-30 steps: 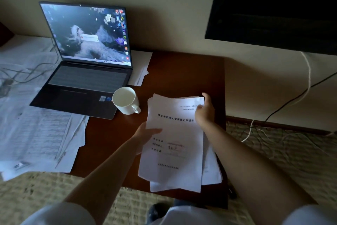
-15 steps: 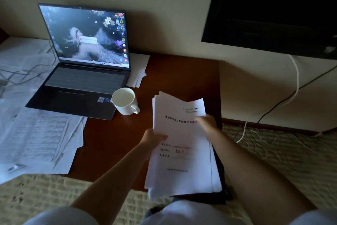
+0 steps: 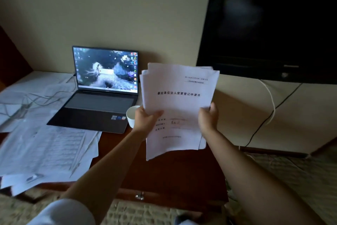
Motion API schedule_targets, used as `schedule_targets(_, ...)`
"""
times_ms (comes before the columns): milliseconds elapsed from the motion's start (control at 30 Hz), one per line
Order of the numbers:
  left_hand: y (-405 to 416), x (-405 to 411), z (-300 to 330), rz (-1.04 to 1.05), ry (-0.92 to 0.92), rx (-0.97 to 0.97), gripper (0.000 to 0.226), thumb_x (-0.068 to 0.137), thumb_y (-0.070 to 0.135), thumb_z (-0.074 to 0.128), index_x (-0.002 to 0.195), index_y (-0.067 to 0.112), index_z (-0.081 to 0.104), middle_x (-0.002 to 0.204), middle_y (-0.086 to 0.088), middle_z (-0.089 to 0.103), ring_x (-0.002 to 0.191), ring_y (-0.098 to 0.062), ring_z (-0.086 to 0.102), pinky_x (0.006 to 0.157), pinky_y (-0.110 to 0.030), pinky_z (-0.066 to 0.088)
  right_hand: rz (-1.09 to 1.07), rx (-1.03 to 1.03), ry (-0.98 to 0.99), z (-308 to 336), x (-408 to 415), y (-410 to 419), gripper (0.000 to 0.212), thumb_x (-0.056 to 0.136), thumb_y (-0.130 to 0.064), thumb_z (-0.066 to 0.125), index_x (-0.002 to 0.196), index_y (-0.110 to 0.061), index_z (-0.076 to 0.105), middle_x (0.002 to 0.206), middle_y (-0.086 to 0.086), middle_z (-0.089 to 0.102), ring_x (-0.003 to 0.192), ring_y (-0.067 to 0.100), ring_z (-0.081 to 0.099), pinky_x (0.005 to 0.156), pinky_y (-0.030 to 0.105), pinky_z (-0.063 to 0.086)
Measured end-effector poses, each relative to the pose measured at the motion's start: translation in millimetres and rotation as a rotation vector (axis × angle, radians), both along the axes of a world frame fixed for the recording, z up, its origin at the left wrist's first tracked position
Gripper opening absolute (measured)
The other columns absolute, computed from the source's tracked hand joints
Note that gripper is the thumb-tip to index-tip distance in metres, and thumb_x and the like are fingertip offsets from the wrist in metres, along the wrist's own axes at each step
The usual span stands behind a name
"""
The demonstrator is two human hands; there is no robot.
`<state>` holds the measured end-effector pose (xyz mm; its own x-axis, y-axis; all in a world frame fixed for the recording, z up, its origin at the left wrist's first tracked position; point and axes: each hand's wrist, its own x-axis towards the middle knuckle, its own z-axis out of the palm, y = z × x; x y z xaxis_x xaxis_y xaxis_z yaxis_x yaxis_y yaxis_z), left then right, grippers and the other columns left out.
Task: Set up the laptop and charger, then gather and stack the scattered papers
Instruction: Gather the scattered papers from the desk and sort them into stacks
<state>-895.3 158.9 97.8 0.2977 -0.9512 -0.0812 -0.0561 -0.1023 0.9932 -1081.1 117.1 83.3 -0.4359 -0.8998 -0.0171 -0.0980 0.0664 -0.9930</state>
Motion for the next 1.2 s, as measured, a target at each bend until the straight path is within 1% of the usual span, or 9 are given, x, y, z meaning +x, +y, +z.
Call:
schedule_targets(200, 22.6, 13.9, -21.4, -0.019, -0.052, -0.017, 0.04, 0.069, 0.008, 0.082, 0.103, 0.005, 0.059, 0.09, -0.004, 0.066, 0.083, -0.023, 0.066, 0.062, -0.03, 0.055, 0.11, 0.02, 0.034, -15.2, 6.3, 33.1, 0.057, 0.083, 0.002, 0.046, 0.138, -0.004, 0.033, 0.126, 0.011, 0.058, 0.109, 0.026, 0.058, 0.088, 0.034, 0.045)
schedule_targets(367, 32.3, 10.9, -21.2, 0.032, 0.017, -0.034, 0.038, 0.07, 0.003, 0.081, 0.085, 0.025, 0.053, 0.085, 0.002, 0.063, 0.078, -0.018, 0.063, 0.064, -0.032, 0.055, 0.045, -0.119, -0.023, -7.7, 17.5, 42.0, 0.051, 0.084, 0.003, 0.05, 0.133, -0.009, 0.04, 0.111, -0.001, 0.059, 0.093, 0.016, 0.058, 0.077, 0.025, 0.044)
schedule_targets(467, 36.3, 9.9, -33.6, 0.064, 0.076, 0.057, 0.034, 0.07, 0.005, 0.081, 0.094, 0.015, 0.06, 0.089, -0.002, 0.066, 0.084, -0.023, 0.065, 0.061, -0.028, 0.053, 0.12, 0.016, -0.091, -25.0, 20.2, 45.7, 0.049, 0.084, 0.0, 0.053, 0.13, -0.016, 0.045, 0.113, 0.0, 0.06, 0.101, 0.018, 0.059, 0.085, 0.029, 0.046)
schedule_targets(567, 36.3, 1.5, -39.7, 0.113, 0.102, 0.113, 0.026, 0.071, 0.009, 0.081, 0.09, 0.012, 0.064, 0.085, -0.001, 0.067, 0.081, -0.02, 0.065, 0.057, -0.024, 0.05, 0.109, 0.084, -0.133, -37.9, 22.3, 48.3, 0.034, 0.082, 0.005, 0.05, 0.108, -0.018, 0.053, 0.096, 0.003, 0.06, 0.088, 0.023, 0.059, 0.073, 0.029, 0.045)
schedule_targets(733, 42.3, -4.0, -49.9, 0.151, 0.091, 0.237, 0.027, 0.07, 0.01, 0.081, 0.089, 0.008, 0.062, 0.087, -0.005, 0.066, 0.082, -0.02, 0.063, 0.059, -0.022, 0.051, 0.295, 0.254, -0.115, -44.8, 1.3, 49.1, 0.024, 0.087, -0.003, 0.058, 0.11, -0.01, 0.057, 0.088, -0.004, 0.06, 0.078, 0.008, 0.056, 0.06, 0.018, 0.039)
schedule_targets(900, 55.2, -9.6, -63.2, 0.274, 0.019, 0.29, 0.022, 0.077, 0.02, 0.078, 0.077, 0.009, 0.059, 0.076, -0.004, 0.063, 0.068, -0.017, 0.059, 0.052, -0.023, 0.05, 0.354, 0.351, -0.112, -56.3, 19.3, 58.2, 0.011, 0.084, -0.018, 0.068, 0.094, -0.012, 0.065, 0.098, 0.007, 0.07, 0.08, 0.017, 0.064, 0.07, 0.028, 0.053)
schedule_targets(967, 60.7, -3.6, -55.1, 0.322, -0.022, 0.25, 0.021, 0.082, 0.022, 0.073, 0.073, 0.011, 0.057, 0.07, -0.002, 0.06, 0.06, -0.013, 0.056, 0.046, -0.017, 0.048, 0.356, 0.379, -0.053, -54.1, 38.3, 64.4, 0.023, 0.08, -0.028, 0.072, 0.087, -0.009, 0.061, 0.093, 0.01, 0.068, 0.08, 0.021, 0.063, 0.077, 0.037, 0.053)
schedule_targets(1067, 72.8, 24.3, -42.8, 0.374, 0.008, 0.214, 0.018, 0.084, 0.026, 0.07, 0.079, 0.012, 0.06, 0.075, -0.006, 0.065, 0.066, -0.019, 0.063, 0.053, -0.025, 0.052, 0.401, 0.402, 0.014, -42.2, 63.1, 68.7, 0.05, 0.076, -0.04, 0.074, 0.102, -0.001, 0.058, 0.1, 0.01, 0.063, 0.091, 0.026, 0.062, 0.083, 0.042, 0.054)
schedule_targets(1200, 92.6, 78.6, -36.6, 0.363, -0.006, 0.207, 0.014, 0.084, 0.025, 0.071, 0.085, 0.012, 0.063, 0.08, -0.009, 0.068, 0.073, -0.026, 0.066, 0.057, -0.032, 0.054, 0.484, 0.357, 0.09, -26.7, 102.6, 80.0, 0.037, 0.08, -0.036, 0.07, 0.097, -0.007, 0.056, 0.096, 0.008, 0.063, 0.089, 0.027, 0.062, 0.079, 0.041, 0.052)
